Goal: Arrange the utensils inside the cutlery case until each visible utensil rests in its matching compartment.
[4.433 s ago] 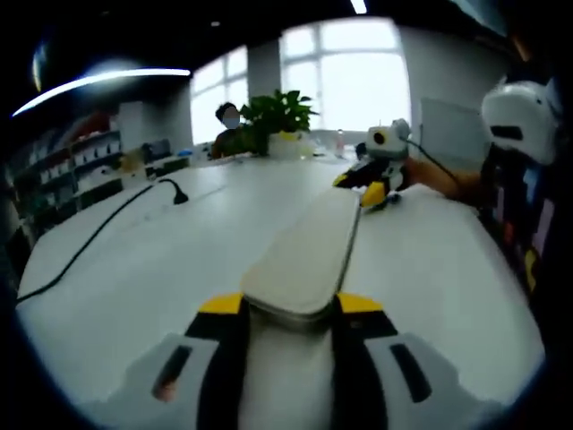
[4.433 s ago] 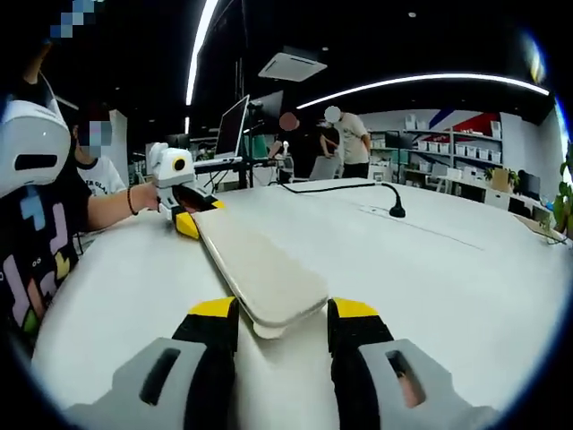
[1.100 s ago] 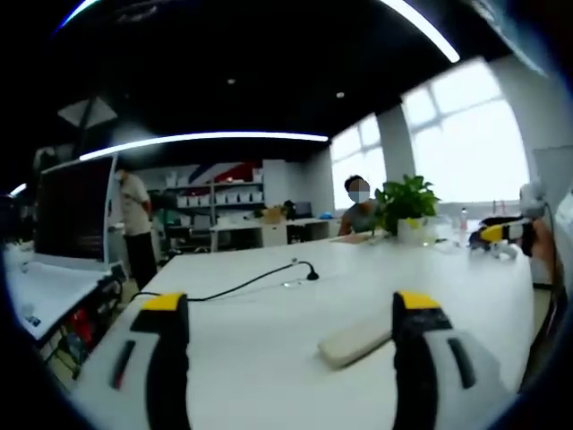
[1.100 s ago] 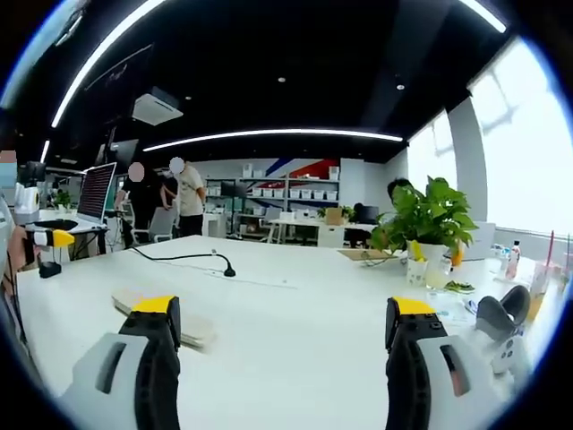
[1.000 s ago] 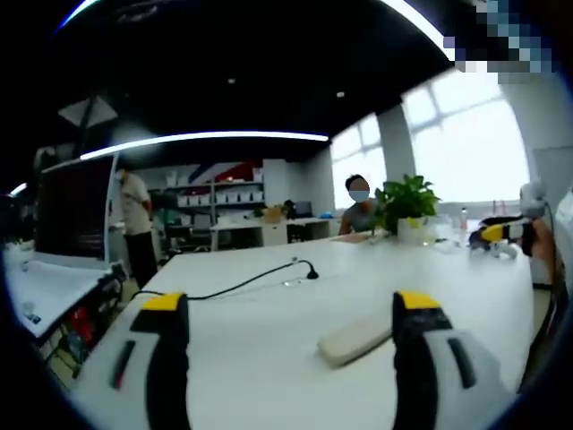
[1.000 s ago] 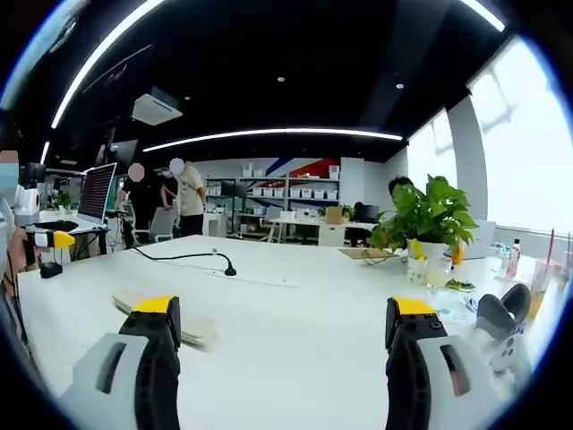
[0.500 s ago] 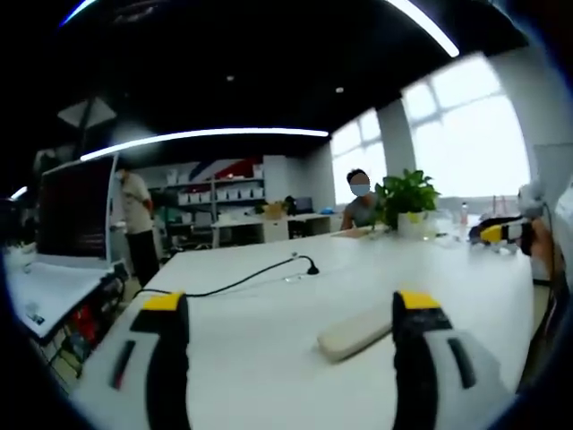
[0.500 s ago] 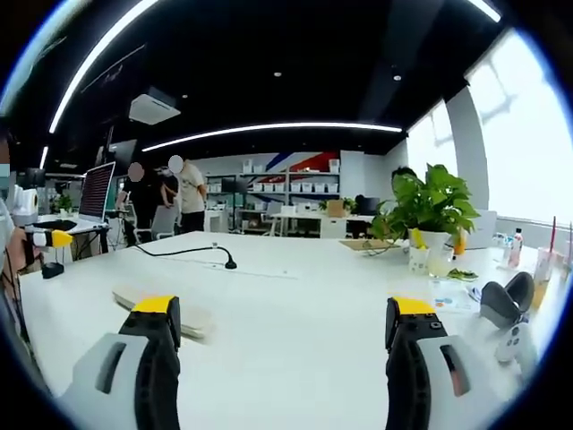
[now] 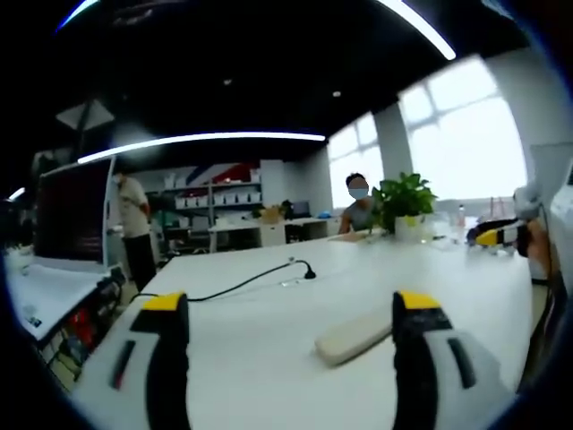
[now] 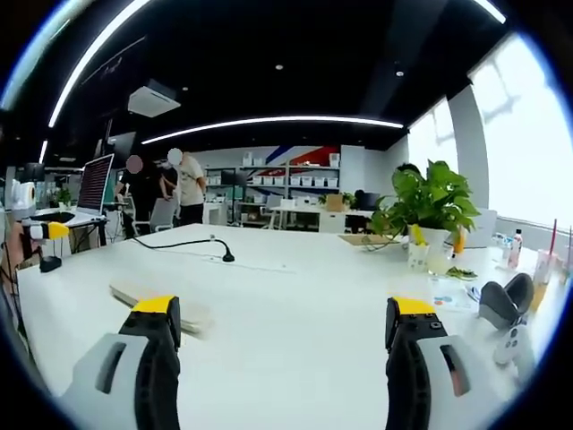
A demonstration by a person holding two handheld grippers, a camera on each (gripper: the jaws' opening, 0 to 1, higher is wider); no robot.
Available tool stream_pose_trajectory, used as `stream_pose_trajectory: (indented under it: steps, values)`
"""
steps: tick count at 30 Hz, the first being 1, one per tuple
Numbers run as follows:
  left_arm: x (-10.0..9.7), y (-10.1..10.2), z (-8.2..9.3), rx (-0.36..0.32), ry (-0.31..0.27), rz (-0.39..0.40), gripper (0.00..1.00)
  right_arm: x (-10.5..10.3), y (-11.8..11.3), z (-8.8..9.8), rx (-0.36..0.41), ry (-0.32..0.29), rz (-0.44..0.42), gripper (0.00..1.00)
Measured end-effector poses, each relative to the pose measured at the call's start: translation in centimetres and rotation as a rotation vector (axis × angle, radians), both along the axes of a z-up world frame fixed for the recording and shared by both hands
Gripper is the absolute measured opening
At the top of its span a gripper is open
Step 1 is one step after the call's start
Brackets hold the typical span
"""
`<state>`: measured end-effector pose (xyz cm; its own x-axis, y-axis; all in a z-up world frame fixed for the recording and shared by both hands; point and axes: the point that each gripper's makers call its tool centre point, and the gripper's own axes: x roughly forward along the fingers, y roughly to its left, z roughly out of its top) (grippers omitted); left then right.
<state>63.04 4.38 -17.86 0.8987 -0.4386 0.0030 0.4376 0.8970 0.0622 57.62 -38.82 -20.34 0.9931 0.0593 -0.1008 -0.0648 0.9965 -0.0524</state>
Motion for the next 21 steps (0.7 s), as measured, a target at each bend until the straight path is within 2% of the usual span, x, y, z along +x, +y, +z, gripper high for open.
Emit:
stream_pose_trajectory:
  steps: [3, 13, 21]
  values:
    - [0.0, -0.1, 0.1, 0.004, 0.000, 0.001, 1.00, 0.0, 0.4, 0.3, 0.025, -0.022, 0.013, 0.99]
    - [-0.2, -0.6, -0.2, 0.003, 0.005, -0.013, 1.00, 0.7, 1.0, -0.4, 0.035, -0.004, 0.031, 0.99]
    - [0.1, -0.6, 0.5, -0.020, -0.018, -0.018, 1.00, 1.0, 1.6, -0.7, 0.013, 0.010, 0.047, 0.99]
